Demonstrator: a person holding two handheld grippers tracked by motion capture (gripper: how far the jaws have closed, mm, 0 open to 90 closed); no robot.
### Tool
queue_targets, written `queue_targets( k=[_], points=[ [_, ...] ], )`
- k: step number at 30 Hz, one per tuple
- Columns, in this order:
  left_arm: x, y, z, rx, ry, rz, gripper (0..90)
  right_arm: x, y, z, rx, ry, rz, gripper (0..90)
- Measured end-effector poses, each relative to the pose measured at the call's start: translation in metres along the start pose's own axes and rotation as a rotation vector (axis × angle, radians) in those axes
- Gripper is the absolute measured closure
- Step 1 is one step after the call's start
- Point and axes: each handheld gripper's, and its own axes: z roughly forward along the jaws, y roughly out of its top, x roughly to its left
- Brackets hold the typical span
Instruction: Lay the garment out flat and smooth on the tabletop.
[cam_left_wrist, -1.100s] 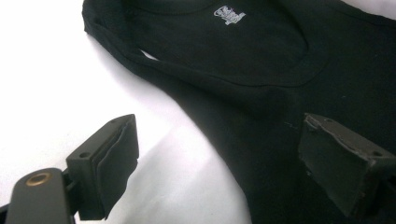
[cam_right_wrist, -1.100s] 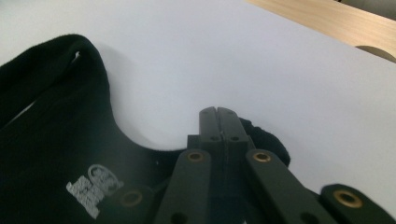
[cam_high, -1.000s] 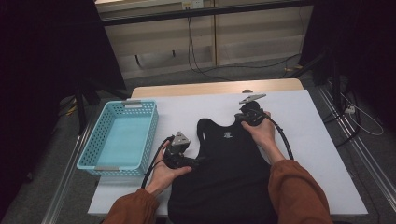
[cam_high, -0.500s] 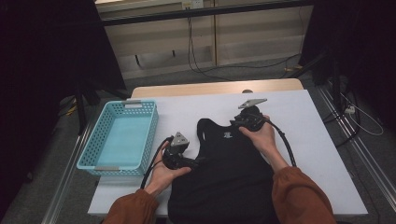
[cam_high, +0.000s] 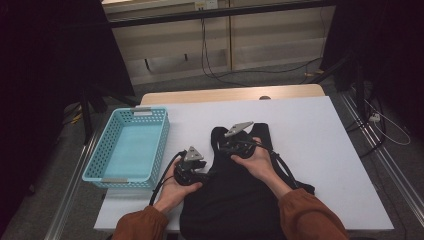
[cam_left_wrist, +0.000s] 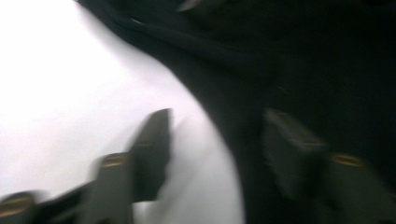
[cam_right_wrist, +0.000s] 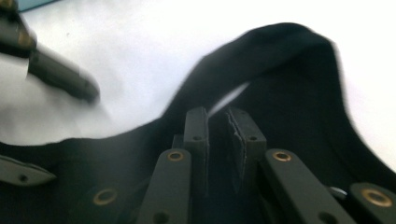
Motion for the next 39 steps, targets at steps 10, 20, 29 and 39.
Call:
queue_targets(
  k=[10, 20, 29, 39],
  points=[
    [-0.003, 0.000, -0.003, 0.023, -0.052, -0.029, 82.2, 0.006, 0.002, 0.013, -0.001, 0.004, 0.012, 71.0],
    [-0.002, -0.001, -0.004, 0.026, -0.061, -0.034, 84.9, 0.009, 0.006, 0.017, -0.033, 0.039, 0.027, 69.8],
    [-0.002, -0.001, -0.003, 0.027, -0.061, -0.033, 84.6, 0.014, 0.007, 0.025, 0.001, 0.046, -0.001, 90.0],
    [-0.002, -0.001, -0.004, 0.022, -0.069, -0.048, 84.7, 0.009, 0.007, 0.022, -0.013, -0.032, 0.021, 90.0]
  ],
)
